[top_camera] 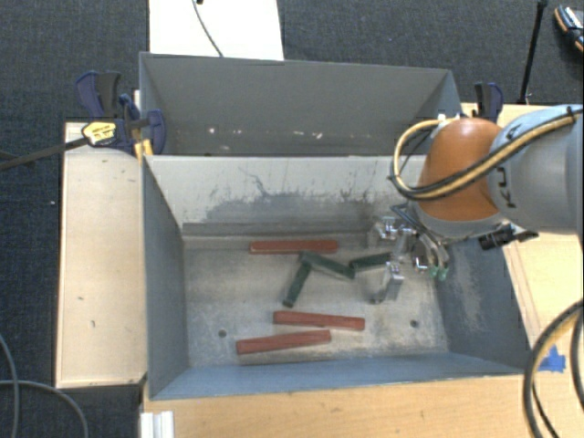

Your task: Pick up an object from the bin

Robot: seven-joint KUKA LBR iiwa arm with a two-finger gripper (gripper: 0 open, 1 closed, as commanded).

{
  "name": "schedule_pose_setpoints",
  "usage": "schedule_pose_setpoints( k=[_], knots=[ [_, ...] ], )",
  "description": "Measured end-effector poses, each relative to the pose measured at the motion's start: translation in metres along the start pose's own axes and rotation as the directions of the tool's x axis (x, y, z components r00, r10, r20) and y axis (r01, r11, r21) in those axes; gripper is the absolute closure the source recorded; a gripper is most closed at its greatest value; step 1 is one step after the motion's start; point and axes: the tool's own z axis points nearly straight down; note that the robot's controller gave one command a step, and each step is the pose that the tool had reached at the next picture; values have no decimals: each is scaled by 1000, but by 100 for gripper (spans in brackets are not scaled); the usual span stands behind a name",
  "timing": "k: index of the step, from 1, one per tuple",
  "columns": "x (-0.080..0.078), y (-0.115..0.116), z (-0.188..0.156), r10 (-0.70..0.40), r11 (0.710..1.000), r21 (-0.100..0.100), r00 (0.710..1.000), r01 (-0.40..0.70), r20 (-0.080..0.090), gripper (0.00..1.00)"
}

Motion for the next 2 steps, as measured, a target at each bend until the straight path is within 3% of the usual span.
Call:
schedule_pose_setpoints(
  k=[1,2],
  knots=[
    [-7,-4,-2,-138,990,1,990,138,6,100],
    [-7,-4,-2,-139,990,2,990,139,6,100]
  ],
)
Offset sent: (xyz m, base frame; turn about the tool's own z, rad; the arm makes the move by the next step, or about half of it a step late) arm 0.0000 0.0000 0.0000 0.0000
